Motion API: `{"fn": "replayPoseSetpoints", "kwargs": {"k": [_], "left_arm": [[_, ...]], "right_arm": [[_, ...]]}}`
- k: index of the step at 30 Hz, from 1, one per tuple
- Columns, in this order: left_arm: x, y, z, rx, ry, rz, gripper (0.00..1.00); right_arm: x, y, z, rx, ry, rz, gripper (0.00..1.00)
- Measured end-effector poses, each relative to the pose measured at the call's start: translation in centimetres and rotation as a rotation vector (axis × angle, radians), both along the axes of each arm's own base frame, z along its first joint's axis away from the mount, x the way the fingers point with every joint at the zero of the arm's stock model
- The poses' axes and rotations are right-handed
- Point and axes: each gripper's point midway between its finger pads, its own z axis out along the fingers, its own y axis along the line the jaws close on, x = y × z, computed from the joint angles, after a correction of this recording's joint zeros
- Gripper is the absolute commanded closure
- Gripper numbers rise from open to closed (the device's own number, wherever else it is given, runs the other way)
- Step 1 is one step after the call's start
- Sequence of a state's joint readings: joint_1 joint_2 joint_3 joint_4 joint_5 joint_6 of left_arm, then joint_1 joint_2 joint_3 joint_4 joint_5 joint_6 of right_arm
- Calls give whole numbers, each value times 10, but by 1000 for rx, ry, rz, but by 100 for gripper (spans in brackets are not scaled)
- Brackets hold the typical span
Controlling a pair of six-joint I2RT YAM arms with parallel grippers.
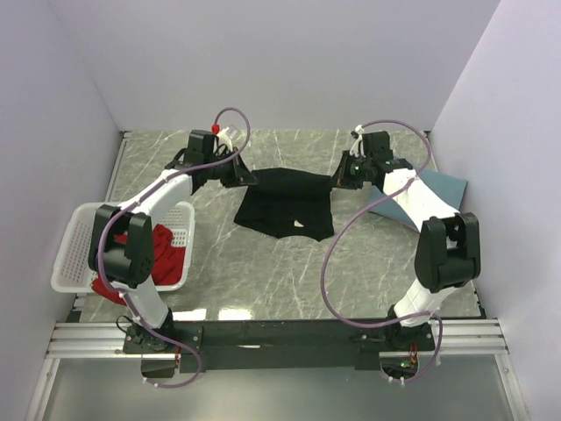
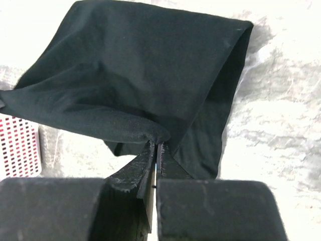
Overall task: Fold and stack the t-shirts
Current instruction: Fold the tshirt
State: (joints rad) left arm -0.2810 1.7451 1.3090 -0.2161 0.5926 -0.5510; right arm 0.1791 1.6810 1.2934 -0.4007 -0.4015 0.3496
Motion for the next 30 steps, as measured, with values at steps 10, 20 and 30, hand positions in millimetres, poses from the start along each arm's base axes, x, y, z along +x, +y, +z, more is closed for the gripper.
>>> {"fn": "replayPoseSetpoints", "kwargs": {"k": [10,20,30], "left_arm": [[-38,5,-49,105,126,-16,100],[-53,7,-69,188,177,-28,100],[-78,27,-121,337,334,-61,37]], "right_arm": [[-37,3,-36,-28,70,22,100],[-62,9,-66,-69,135,42,100],[-73,24,-74,-116,149,76,73]]}}
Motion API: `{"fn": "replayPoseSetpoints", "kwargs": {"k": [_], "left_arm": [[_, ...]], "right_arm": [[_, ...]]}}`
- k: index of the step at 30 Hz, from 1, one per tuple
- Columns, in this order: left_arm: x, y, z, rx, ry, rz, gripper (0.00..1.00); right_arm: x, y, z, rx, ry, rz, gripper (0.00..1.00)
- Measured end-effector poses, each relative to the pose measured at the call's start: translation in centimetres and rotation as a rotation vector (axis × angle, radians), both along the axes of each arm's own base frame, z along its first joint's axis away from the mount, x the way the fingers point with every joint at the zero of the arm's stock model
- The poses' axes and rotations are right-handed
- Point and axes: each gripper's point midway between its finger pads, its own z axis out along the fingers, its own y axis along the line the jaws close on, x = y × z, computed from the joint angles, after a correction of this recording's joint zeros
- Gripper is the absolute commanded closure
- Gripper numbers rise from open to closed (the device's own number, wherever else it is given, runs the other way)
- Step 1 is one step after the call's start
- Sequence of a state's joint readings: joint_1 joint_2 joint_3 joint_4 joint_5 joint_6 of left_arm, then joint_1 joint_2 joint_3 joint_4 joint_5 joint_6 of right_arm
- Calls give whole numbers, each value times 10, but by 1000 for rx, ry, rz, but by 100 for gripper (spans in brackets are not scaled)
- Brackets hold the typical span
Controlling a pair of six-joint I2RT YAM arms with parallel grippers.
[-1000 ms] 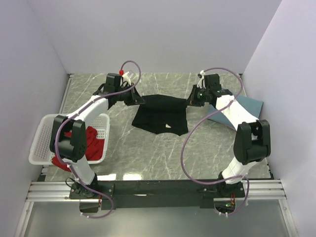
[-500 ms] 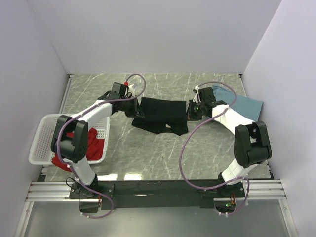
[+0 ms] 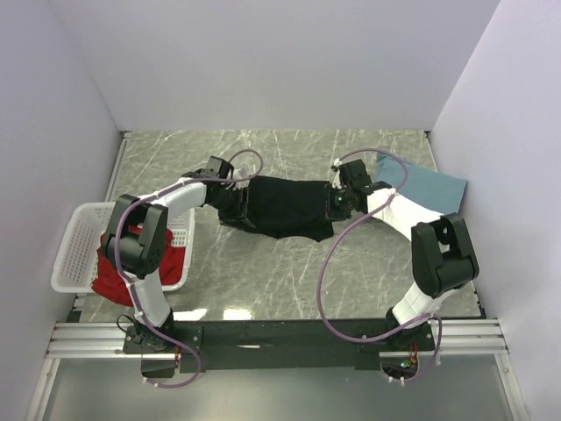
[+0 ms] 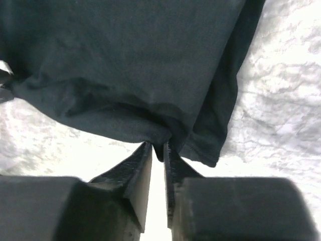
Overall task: Fold and stack the t-shirts
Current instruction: Fold the tshirt
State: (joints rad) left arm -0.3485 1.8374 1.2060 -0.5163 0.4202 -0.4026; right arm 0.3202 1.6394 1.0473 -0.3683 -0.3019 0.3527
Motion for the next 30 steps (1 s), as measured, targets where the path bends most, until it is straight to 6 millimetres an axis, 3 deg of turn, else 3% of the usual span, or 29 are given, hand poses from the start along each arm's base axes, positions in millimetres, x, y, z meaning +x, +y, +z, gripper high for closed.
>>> {"fn": "replayPoseSetpoints", "kwargs": {"k": [1,4,8,14,16,19,22,27,30], "left_arm": [[-2,1,0,4,6,-4,34],[0,1,8,7,16,-1,28],[24,-8,43,-20,-55,0,27],[74,-30,116,-109,-241,-9,27],[81,-36,126,-139,-262,-22,27],[84,-43,115,-165,-234,-42,27],[83,-48,82,-169,-149,-56,28],[81,-58,34,-200,-18,-53,28],[86,-68,32,-257,-3,-44,28]], "right_arm": [[-1,0,-2,-10,5,4,70],[-6,-5,-3,-48,32,-7,51],[0,-11,9,-88,28,-22,48],[21,-10,48,-93,-55,-37,48],[29,-6,62,-73,-87,-31,50],[36,2,75,-36,-110,-9,54],[42,16,70,2,-100,26,55],[35,38,21,9,17,86,57],[24,45,-5,7,81,110,58]]}}
